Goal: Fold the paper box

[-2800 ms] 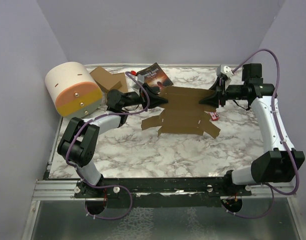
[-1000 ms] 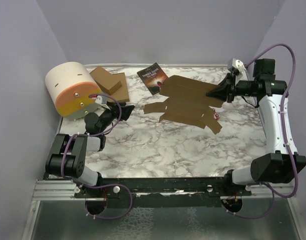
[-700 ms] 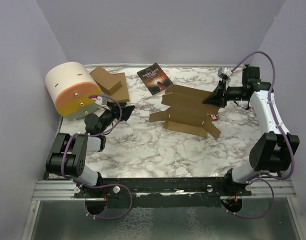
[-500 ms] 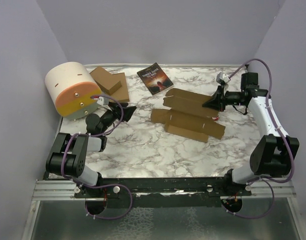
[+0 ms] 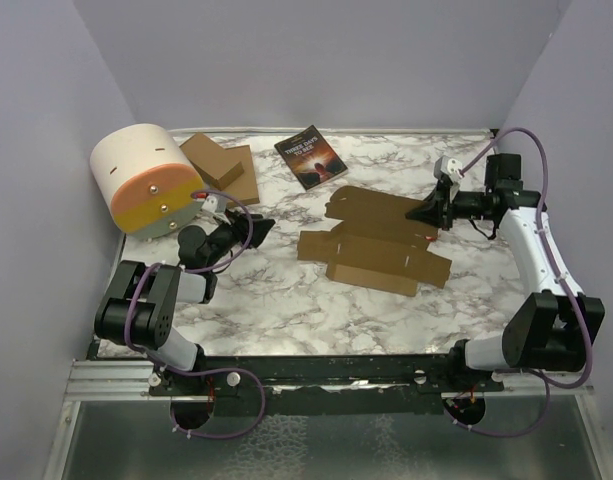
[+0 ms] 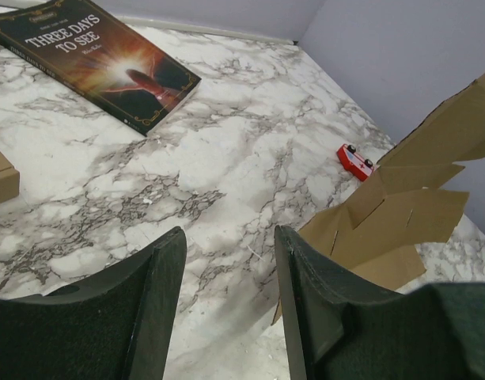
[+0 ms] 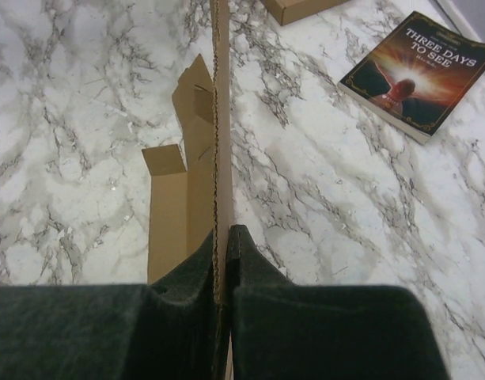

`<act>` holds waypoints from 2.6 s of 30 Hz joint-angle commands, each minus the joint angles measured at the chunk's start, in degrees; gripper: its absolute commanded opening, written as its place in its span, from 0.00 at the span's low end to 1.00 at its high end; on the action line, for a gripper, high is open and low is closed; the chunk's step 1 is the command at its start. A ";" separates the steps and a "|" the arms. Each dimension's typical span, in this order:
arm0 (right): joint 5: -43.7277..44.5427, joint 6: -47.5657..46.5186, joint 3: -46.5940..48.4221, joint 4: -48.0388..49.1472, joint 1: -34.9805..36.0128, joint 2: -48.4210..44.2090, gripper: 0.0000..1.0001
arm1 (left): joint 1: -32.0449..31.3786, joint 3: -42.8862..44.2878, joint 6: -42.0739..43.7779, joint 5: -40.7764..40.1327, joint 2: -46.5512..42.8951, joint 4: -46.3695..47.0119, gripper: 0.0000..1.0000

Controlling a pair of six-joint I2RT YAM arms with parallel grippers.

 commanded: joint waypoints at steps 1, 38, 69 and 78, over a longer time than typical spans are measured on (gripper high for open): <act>-2.15 2.12 -0.41 4.24 -0.29 -3.91 0.01 | -0.47 0.80 3.01 -0.33 -0.49 -3.87 0.51; -5.45 -5.43 -4.86 0.14 -0.31 -6.66 0.01 | -14.01 5.42 9.86 -7.43 -6.16 -16.32 0.26; -4.91 -7.77 -9.04 0.92 -0.31 -13.75 0.01 | -15.15 -2.00 4.68 -1.22 -10.31 -19.66 0.74; -6.02 -8.73 -8.66 -0.79 -0.31 -12.87 0.01 | -16.92 0.98 8.04 5.11 3.11 -8.04 0.46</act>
